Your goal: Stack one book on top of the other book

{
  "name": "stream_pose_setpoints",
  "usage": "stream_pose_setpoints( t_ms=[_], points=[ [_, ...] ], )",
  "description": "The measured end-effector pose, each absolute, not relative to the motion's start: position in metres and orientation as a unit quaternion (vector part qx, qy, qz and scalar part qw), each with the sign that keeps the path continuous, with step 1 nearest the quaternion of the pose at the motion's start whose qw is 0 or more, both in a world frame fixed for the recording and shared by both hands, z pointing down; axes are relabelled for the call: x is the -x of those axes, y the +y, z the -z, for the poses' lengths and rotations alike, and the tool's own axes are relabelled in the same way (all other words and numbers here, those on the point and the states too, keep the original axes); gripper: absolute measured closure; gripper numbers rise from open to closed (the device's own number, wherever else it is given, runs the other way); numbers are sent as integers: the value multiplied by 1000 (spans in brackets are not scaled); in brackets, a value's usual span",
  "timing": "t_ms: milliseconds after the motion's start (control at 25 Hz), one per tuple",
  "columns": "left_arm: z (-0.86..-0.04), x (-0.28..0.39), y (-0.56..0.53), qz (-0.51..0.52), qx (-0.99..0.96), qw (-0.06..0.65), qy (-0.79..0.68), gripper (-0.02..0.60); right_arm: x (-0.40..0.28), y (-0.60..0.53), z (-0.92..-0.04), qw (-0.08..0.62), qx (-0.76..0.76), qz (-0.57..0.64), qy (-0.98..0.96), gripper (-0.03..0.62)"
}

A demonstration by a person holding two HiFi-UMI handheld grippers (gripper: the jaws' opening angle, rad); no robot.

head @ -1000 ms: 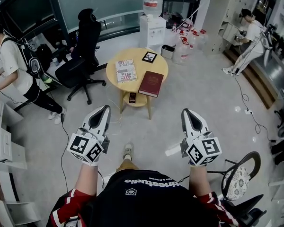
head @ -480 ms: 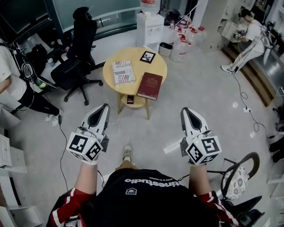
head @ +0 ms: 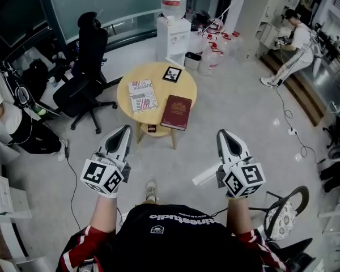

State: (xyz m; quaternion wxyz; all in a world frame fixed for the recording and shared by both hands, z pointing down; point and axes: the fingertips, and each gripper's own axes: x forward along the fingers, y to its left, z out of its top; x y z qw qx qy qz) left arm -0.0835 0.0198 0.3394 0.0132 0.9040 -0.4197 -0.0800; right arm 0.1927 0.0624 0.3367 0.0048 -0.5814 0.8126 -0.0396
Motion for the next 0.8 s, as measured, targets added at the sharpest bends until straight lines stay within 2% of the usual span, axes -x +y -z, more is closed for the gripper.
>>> stream_pose_setpoints(
  t_ms=[800],
  points=[
    [-328,102,-154,94,-930,16,-356,565,-143,-82,-329,-17,615,32,788,566]
  ],
)
